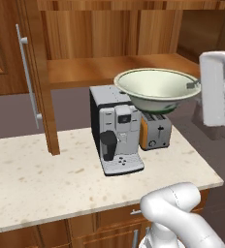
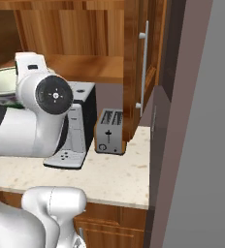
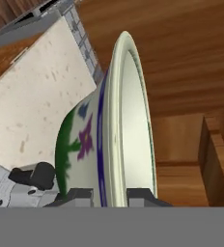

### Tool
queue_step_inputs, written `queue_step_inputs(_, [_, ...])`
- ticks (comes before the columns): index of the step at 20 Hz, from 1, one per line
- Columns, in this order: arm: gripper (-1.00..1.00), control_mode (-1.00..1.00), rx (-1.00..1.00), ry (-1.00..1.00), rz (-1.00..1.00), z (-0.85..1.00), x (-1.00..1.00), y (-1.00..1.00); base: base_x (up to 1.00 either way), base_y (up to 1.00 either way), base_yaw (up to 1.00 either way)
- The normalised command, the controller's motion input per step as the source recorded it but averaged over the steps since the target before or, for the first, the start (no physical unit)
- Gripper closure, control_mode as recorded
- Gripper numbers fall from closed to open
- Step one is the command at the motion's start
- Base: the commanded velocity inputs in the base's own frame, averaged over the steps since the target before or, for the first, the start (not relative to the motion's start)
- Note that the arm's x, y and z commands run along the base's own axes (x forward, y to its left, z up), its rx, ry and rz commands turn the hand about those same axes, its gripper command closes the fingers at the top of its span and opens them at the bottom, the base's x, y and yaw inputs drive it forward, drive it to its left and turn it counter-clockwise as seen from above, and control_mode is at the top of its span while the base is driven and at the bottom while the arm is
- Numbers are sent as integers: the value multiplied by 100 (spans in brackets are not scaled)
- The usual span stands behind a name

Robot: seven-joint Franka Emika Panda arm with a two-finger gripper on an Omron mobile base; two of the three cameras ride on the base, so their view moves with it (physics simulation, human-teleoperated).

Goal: Pick up the bowls from the cabinet and place each bowl in front of a stool on the dining counter.

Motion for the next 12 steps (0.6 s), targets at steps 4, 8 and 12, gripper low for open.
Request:
queue_step_inputs(4, [100,-100,1,0,23,0,-44,-48,0,0,0])
queue_step_inputs(8, [100,-100,4,0,23,-1,-34,-45,0,0,0])
queue_step_inputs(12, [100,-100,7,0,24,-9,-27,-44,0,0,0])
